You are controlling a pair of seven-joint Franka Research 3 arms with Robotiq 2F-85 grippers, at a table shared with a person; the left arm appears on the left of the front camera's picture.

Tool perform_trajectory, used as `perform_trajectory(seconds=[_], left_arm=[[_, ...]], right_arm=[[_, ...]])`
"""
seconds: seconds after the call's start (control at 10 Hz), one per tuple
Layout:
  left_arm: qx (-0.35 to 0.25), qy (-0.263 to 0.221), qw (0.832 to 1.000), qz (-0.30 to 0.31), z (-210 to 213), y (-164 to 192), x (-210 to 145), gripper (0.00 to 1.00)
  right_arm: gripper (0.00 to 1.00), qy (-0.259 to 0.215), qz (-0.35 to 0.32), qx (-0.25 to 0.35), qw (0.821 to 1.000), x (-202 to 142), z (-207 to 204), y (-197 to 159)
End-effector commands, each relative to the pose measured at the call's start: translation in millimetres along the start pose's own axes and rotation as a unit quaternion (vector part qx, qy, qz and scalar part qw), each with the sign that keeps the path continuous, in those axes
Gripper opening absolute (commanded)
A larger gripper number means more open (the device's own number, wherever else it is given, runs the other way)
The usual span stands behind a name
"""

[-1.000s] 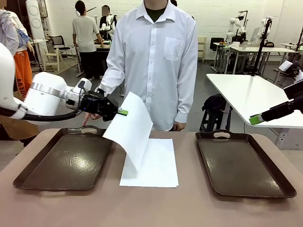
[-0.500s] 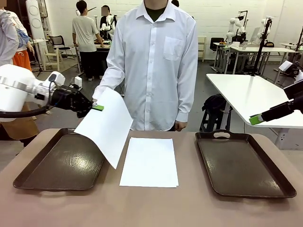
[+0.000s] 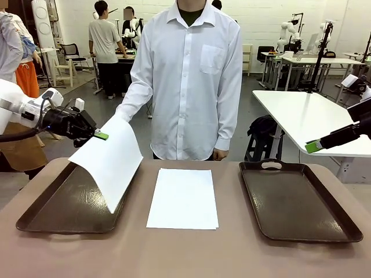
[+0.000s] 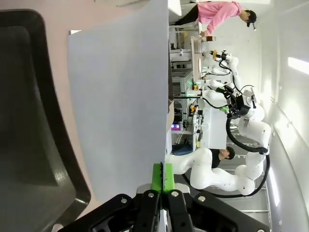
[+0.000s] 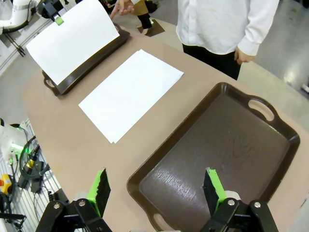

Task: Sort the A4 documents.
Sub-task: Place the A4 Paper in the designated Handle tray.

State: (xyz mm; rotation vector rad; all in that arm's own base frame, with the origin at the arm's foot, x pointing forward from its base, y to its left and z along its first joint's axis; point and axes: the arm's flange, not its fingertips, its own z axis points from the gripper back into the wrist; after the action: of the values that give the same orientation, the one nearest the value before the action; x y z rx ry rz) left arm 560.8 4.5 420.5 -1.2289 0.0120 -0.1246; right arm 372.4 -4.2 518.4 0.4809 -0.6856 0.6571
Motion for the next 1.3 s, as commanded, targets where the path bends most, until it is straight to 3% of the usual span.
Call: perform_trajectory(seconds=[0.0, 0.4, 0.6, 0.8, 1.2], left_arm=[[0.021, 0.02, 0.999, 0.012, 14, -2, 9, 0.01], [0.001, 0.004, 1.0, 0.029, 10, 20, 10, 0.01], [0.022, -0.019, 0.997, 0.065, 10, 39, 7, 0.01], [0.068, -0.028, 0.992, 0.099, 6, 56, -1, 0.01], [0.193, -0.016, 0.976, 0.101, 2, 80, -12, 0.01]], right_arm=[[1.0, -0.006, 0.0, 0.01, 1.0, 0, -2, -2], [1.0, -0.006, 0.0, 0.01, 1.0, 0, -2, -2], [1.0, -0.006, 0.0, 0.01, 1.0, 0, -2, -2], [1.0, -0.006, 0.0, 0.01, 1.0, 0, -2, -2], [1.0, -0.006, 0.0, 0.01, 1.0, 0, -2, -2]])
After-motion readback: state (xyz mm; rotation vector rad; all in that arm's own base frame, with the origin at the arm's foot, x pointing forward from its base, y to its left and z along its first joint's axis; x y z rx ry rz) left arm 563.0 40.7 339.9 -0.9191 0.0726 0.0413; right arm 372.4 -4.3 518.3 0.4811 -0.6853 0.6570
